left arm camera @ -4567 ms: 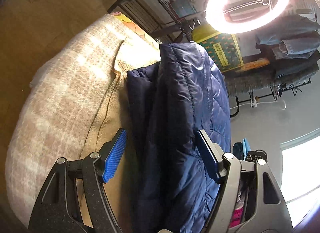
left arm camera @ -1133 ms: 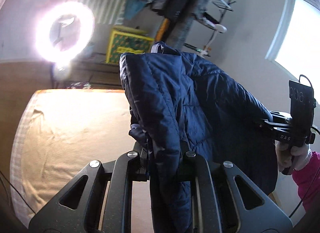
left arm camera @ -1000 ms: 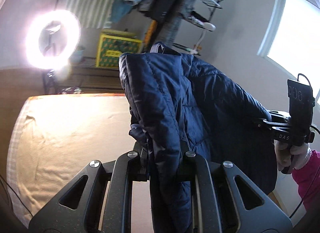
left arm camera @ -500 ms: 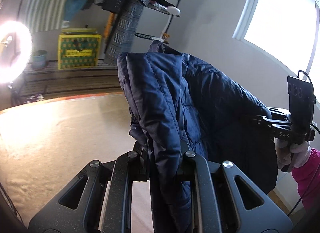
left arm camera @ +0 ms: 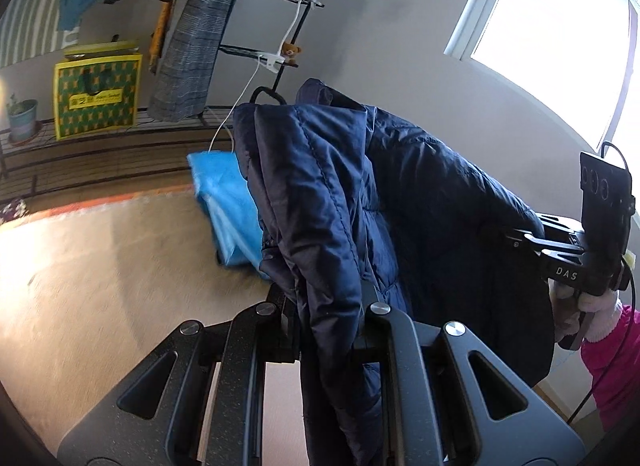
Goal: Fold large clothes
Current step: 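Lift the folded jacket with both grippers and carry it toward the light-blue garment, then lower the folded jacket onto the light-blue garment and open both grippers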
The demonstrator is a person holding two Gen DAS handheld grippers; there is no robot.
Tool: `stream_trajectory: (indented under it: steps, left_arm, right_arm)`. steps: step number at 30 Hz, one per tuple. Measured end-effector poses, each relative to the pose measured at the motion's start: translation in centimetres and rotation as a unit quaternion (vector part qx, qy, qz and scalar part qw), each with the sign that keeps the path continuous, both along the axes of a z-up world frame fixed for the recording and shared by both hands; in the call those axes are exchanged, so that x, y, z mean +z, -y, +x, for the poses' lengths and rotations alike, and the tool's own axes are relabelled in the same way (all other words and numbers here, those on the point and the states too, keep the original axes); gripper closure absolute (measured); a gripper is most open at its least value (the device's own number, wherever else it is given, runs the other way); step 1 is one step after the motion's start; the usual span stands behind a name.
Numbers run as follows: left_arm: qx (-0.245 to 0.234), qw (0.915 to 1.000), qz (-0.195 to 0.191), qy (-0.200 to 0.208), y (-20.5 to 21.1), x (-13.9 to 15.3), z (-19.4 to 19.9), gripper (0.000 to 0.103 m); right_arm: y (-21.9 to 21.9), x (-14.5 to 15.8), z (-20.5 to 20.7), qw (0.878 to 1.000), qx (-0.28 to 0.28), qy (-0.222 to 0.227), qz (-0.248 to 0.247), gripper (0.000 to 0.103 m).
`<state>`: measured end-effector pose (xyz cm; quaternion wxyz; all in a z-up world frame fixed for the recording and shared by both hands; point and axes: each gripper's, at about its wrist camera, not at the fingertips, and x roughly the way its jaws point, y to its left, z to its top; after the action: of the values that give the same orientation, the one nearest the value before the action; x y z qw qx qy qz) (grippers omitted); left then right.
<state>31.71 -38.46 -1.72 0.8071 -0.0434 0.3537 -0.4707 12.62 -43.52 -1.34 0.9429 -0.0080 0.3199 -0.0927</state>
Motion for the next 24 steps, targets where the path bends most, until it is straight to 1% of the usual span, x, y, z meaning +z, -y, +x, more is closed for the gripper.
stream_trajectory:
  steps: [3,8,14,16,20,24]
  left_arm:
    - [0.003,1.0,-0.008,0.001,2.6,0.5,2.6,0.091]
    - [0.012,0.9997,-0.021,0.008,6.7,1.5,7.5,0.091]
    - [0.033,0.9988,-0.027,0.023,10.6,1.8,12.4,0.091]
    - [0.042,0.9984,-0.029,0.026,11.2,1.5,13.8,0.091]
    - [0.06,0.9976,-0.028,0.015,11.8,-0.3,17.3,0.091]
    - [0.074,0.997,-0.022,-0.002,11.4,-2.9,19.7,0.091]
  right_arm:
    - [2.1,0.8,1.9,1.0,-0.008,0.003,-0.016,0.088]
    - [6.0,2.9,6.2,0.998,-0.006,0.01,-0.065,0.088]
    - [10.1,4.4,11.0,0.996,-0.008,0.019,-0.089,0.088]
    - [11.1,4.4,12.7,0.996,-0.008,0.022,-0.086,0.088]
    - [12.0,3.4,16.1,0.996,-0.001,0.02,-0.09,0.088]
    - [12.8,1.0,19.7,0.996,0.015,0.008,-0.082,0.088]
